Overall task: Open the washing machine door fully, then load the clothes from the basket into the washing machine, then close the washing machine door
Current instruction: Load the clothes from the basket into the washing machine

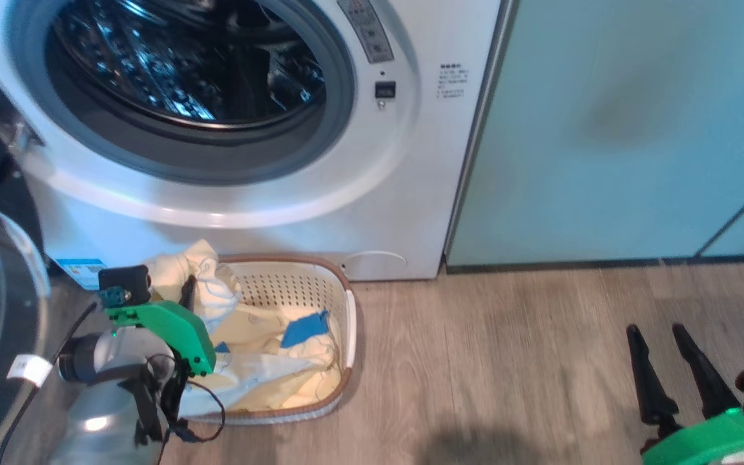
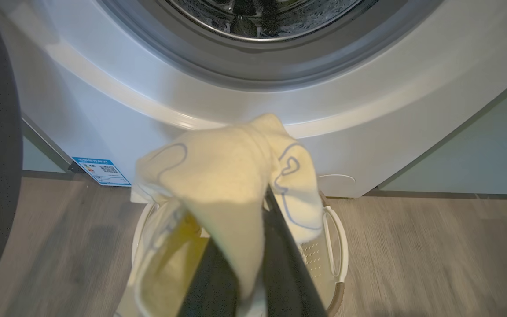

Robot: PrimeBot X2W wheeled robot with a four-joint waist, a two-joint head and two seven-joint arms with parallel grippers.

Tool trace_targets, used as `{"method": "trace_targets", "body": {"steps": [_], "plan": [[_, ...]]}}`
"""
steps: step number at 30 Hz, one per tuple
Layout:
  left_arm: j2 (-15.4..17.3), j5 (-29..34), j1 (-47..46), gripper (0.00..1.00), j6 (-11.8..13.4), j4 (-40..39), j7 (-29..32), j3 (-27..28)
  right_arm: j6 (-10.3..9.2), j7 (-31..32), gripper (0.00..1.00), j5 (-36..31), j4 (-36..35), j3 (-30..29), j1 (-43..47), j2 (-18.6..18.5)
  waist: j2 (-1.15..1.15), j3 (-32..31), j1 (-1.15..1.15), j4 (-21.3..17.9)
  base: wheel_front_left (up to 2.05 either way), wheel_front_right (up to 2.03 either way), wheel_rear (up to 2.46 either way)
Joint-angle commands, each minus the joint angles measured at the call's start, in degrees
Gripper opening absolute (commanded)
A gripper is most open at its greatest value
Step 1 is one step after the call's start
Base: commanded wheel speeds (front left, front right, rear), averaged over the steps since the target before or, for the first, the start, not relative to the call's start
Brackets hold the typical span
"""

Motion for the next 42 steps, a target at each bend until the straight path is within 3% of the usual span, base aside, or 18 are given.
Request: {"method": "trace_targets", "body": {"steps": [1,16,26,35,42], "plan": [[1.93,0.15,0.09,0.00,-0.10,-3.35,-0.75,1.74,-0.16,-0.55,1.00,-0.01,-1.52,0.47,0.15,-1.49,0.00,-1.77,0.01,1.08,0.00,0.00,0.00],[2.60,-0.30,8.94,0.00,1.17,-19.49,-0.76,5.02,-0.16,-0.55,1.00,0.33,-2.35,-0.41,3.33,-2.01,0.00,-6.50,0.01,1.84,0.00,0.00,0.00],[2.25,-1.26,11.90,0.00,2.94,-27.54,0.13,5.66,-0.16,-0.55,1.00,0.31,-2.62,-0.14,3.53,-2.15,0.00,-6.40,0.01,0.91,0.00,0.00,0.00],[3.21,-1.49,8.18,0.00,4.00,-32.01,3.60,5.22,-0.16,-0.55,1.00,0.46,-2.95,0.12,1.74,-1.89,0.00,-3.10,0.01,-0.89,0.00,0.00,0.00],[5.07,-1.16,0.51,0.00,4.60,-30.72,5.07,5.20,-0.16,-0.55,1.00,0.56,-3.35,0.23,-0.87,-1.36,0.00,1.63,0.01,-3.29,0.00,0.00,0.00]]}}
